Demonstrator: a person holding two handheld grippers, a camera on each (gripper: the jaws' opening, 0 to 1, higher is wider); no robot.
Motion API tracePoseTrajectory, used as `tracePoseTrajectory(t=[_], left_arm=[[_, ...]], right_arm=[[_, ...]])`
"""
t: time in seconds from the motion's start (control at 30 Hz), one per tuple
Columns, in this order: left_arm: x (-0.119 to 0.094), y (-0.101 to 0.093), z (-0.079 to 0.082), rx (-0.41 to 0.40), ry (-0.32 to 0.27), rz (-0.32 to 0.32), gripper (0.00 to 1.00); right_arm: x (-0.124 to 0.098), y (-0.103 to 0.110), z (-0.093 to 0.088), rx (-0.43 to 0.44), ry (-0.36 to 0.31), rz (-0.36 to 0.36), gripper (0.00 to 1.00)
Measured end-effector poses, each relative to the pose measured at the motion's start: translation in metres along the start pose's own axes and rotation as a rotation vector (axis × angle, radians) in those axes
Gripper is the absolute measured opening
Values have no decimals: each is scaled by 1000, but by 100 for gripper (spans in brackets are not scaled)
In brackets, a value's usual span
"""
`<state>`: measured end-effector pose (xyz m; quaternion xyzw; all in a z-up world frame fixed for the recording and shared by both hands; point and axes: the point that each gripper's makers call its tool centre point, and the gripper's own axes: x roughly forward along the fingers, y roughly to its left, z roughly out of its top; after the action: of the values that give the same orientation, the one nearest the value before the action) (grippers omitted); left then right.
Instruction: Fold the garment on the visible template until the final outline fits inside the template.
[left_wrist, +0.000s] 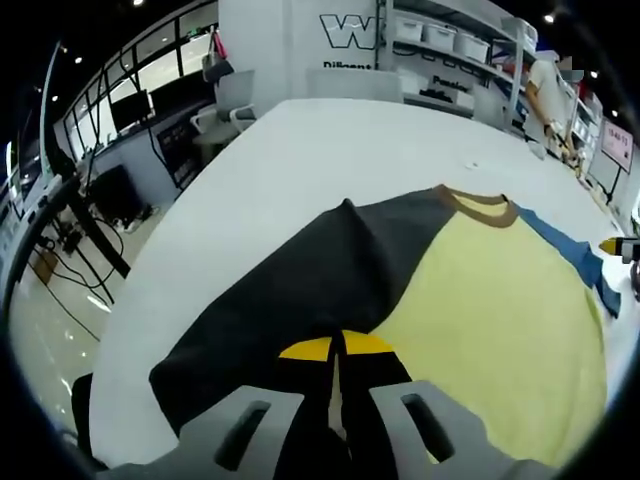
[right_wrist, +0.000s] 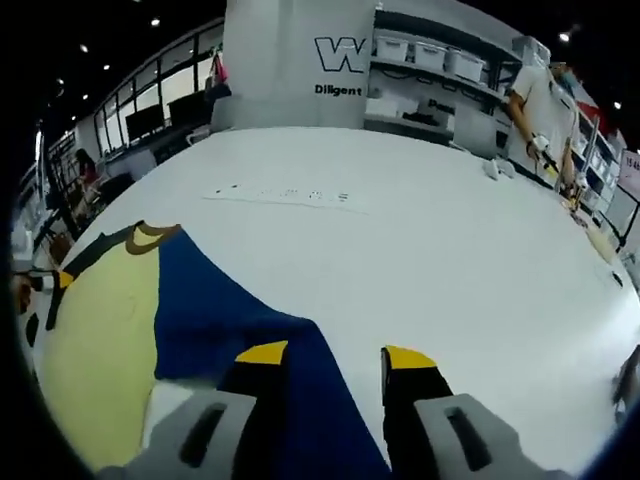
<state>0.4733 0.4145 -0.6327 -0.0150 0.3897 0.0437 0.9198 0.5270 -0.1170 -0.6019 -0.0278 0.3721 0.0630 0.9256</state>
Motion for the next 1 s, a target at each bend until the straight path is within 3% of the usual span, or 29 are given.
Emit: tracePoseTrajectory(t=[0.27,0.37,0.57,0.83,1.0], left_arm=[[-1,-1,-1,-29,-1,-13,5],[-2,-1,-1,-30,1,-14,5],[-2,-2,-1,-31,2,-10,5],[-3,-2,-2,-42,5,-8,5],[-3,-3,-3,-59,3,-14,5]], right_arm=[[-24,-7,-23,113,-1,-28,53],[-32,-15,-42,154,22,-61,56],[-46,-29,-73,224,78,-115,56],[-66,-25,-98,268,92,-139,54],[-69,-21,-107,326,84,-151,44]])
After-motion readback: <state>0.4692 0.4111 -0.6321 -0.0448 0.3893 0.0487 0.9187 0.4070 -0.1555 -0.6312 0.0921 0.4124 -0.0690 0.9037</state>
